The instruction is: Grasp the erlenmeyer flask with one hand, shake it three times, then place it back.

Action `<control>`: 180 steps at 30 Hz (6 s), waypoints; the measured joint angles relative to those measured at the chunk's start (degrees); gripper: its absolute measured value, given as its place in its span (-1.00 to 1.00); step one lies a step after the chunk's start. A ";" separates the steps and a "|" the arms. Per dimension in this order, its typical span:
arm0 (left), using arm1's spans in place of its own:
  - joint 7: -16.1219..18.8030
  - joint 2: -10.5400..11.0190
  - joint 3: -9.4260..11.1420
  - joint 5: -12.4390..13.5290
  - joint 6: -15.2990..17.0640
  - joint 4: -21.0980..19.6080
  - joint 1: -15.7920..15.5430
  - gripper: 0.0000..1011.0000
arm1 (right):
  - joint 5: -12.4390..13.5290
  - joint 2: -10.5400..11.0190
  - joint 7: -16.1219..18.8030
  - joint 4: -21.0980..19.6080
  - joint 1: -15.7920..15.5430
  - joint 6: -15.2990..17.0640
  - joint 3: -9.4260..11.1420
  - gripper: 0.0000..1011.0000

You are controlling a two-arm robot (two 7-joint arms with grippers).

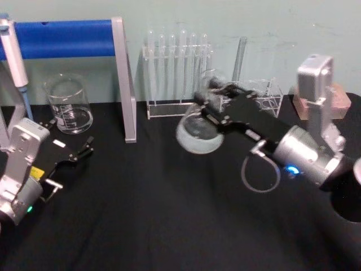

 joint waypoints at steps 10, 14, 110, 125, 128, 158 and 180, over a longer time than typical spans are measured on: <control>0.00 0.00 0.00 0.00 0.00 0.00 0.00 0.98 | -1.89 2.07 -6.35 -3.86 -5.37 0.70 7.17 -0.11; 0.00 0.00 0.00 0.00 0.00 0.00 0.00 0.98 | -2.46 2.16 -7.52 -5.06 -7.06 1.07 9.06 -0.11; 0.00 0.00 0.00 0.00 0.00 0.00 0.00 0.98 | -2.63 0.73 -4.66 -3.93 -6.85 1.28 9.95 -0.11; 0.00 0.00 0.00 0.00 0.00 0.00 0.00 0.98 | -1.14 -2.35 5.22 1.50 0.95 1.89 -0.88 -0.11; 0.00 0.00 0.00 0.00 0.00 0.00 0.00 0.98 | -0.75 -2.62 6.10 2.31 2.05 1.84 -2.22 -0.11; 0.00 0.00 0.00 0.00 0.00 0.00 0.00 0.98 | 1.17 -2.30 6.66 5.18 5.58 1.32 -6.01 -0.11; 0.00 0.00 0.00 0.00 0.00 0.00 0.00 0.98 | 1.67 -0.07 9.89 9.05 6.62 0.99 -7.50 -0.11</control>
